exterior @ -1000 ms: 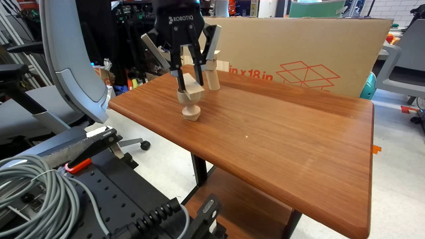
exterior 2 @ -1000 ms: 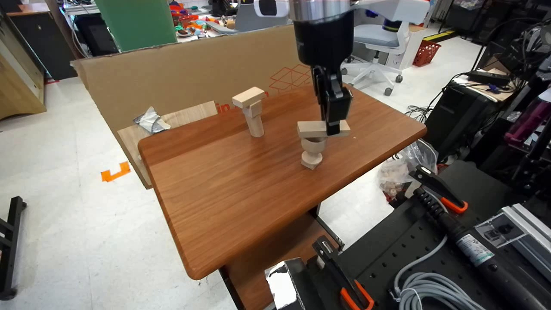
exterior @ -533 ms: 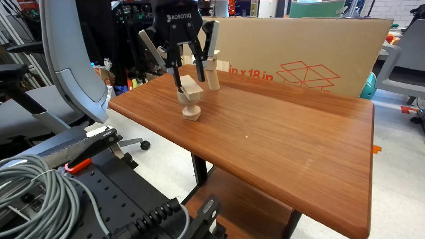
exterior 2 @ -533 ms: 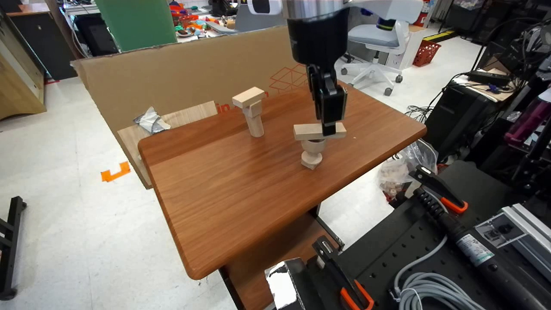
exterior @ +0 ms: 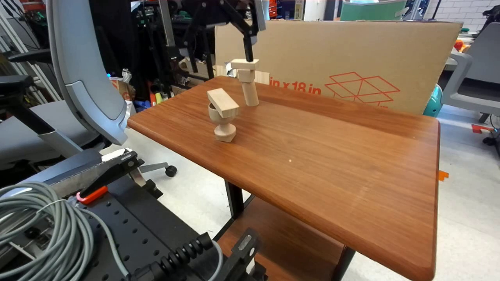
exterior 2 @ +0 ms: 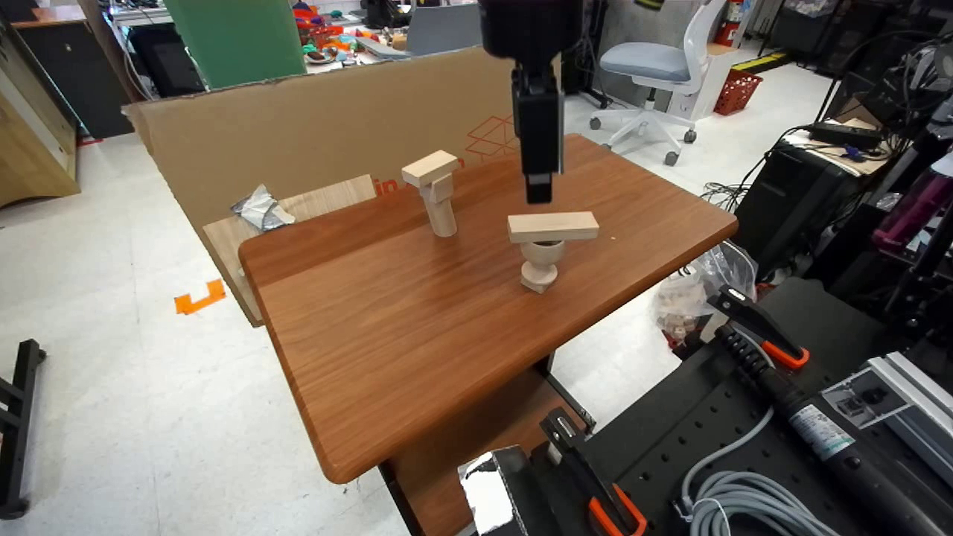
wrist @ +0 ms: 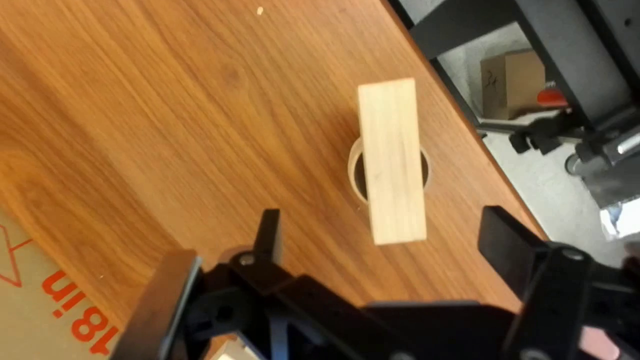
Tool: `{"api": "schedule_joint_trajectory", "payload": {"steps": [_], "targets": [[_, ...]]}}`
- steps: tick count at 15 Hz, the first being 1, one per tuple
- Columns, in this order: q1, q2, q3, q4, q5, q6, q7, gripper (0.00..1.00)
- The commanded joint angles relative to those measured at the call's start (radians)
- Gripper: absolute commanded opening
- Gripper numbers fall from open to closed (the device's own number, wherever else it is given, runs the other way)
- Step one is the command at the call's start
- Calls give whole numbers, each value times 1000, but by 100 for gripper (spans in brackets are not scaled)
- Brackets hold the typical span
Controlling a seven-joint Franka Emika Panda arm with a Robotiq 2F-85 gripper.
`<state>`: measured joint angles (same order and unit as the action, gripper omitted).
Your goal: Put the rectangular block on the cup
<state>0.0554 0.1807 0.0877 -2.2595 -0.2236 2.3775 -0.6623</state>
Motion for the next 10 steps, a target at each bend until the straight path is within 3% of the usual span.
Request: {"api": "schedule_joint_trajectory", "payload": {"steps": [1, 7, 8, 10], "targets": [[-21, -139, 15, 22, 175, -105, 26, 100], [-56, -349, -87, 85, 363, -337, 87, 100], [-28, -284, -70, 86, 319, -279, 65, 100], [-31, -318, -89, 84, 321, -291, 63, 100]]}}
